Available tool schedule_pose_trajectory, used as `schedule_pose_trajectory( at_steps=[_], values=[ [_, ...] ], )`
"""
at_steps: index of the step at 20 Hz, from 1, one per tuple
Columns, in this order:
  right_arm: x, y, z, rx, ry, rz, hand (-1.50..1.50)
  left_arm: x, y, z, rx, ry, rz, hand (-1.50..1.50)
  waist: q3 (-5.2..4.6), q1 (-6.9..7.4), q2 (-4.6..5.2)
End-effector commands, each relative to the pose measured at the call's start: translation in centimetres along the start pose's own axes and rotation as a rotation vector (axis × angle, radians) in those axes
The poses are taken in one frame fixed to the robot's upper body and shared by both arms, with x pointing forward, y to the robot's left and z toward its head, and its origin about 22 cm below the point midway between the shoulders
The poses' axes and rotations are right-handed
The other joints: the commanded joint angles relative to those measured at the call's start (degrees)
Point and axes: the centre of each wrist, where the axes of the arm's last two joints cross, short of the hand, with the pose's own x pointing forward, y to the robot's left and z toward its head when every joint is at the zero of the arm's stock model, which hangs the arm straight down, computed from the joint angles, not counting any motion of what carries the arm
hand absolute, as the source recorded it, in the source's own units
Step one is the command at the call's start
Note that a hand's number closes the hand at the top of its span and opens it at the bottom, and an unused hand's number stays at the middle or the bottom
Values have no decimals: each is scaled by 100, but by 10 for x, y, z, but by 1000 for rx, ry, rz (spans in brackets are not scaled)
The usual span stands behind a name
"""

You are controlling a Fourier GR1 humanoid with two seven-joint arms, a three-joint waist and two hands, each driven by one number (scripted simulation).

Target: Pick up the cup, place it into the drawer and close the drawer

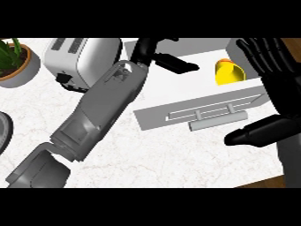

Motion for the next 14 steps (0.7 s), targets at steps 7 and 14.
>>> schedule_pose_trajectory(
  at_steps=[7,14],
  values=[
    [-10,37,-3,459,67,-121,150,26,-4,-6,65,-196,240,-150,-8,57,-79],
    [-4,11,9,580,332,226,-150,5,4,0,149,-194,282,-150,-11,598,-178]
  ],
)
